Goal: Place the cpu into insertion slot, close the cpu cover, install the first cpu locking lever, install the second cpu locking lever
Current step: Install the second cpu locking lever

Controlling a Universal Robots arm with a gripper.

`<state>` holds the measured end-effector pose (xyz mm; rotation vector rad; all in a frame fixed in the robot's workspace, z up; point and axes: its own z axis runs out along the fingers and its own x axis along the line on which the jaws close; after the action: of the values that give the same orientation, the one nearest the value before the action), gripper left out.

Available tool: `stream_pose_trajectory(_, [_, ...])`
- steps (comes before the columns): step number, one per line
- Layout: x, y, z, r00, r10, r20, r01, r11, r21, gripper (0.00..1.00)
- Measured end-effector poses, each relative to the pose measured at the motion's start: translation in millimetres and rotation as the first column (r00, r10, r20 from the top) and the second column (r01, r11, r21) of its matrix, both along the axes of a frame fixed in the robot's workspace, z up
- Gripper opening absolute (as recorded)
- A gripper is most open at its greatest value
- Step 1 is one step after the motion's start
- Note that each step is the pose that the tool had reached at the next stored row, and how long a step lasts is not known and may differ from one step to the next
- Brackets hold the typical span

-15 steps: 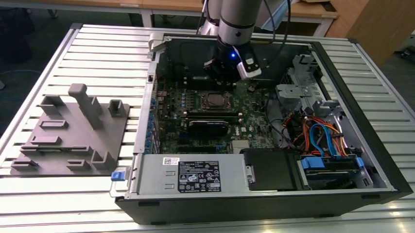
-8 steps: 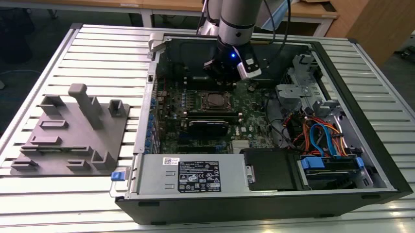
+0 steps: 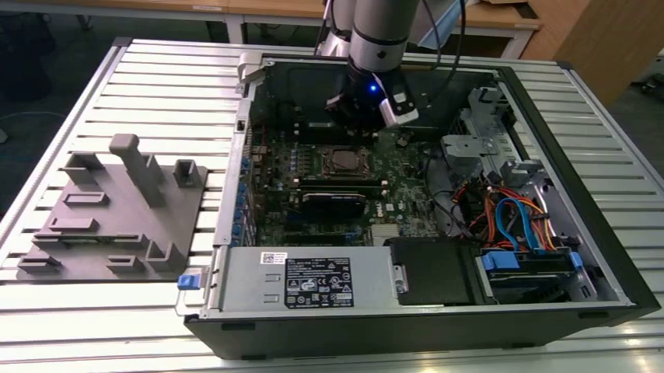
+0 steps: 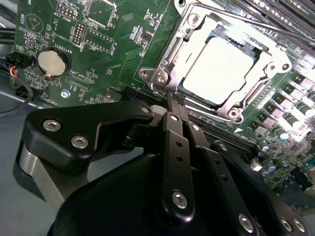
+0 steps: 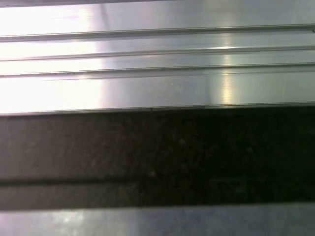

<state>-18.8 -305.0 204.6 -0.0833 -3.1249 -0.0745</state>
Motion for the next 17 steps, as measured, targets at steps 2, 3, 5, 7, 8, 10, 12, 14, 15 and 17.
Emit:
stream_pose_trajectory(2, [0.0, 0.0, 2.1, 1.0, 0.0, 0.0, 0.0, 1.0, 0.0, 0.1])
stream_pose_trajectory(3, [0.0, 0.0, 2.5, 1.0, 0.0, 0.0, 0.0, 1.0, 0.0, 0.1])
stream_pose_trajectory(5, [0.0, 0.0, 5.1, 1.0, 0.0, 0.0, 0.0, 1.0, 0.0, 0.1])
stream_pose_trajectory(7, [0.0, 0.0, 7.5, 1.0, 0.0, 0.0, 0.0, 1.0, -0.0001, 0.1])
stream_pose_trajectory(8, [0.0, 0.0, 8.4, 1.0, 0.0, 0.0, 0.0, 1.0, -0.0001, 0.1])
stream_pose_trajectory(10, [0.0, 0.0, 9.0, 1.0, 0.0, 0.0001, 0.0, 1.0, 0.0001, 0.1])
stream_pose_trajectory(12, [0.0, 0.0, 9.6, 1.0, 0.0, 0.0001, 0.0, 1.0, 0.0001, 0.1])
stream_pose_trajectory(14, [0.0, 0.0, 10.8, 1.0, 0.0, -0.0001, 0.0, 1.0, -0.0002, 0.1])
stream_pose_trajectory(15, [0.0, 0.0, 11.3, 1.0, 0.0, -0.0001, 0.0, 1.0, -0.0001, 0.1])
stream_pose_trajectory(17, [0.0, 0.0, 12.6, 1.0, 0.0, -0.0001, 0.0, 1.0, -0.0001, 0.1])
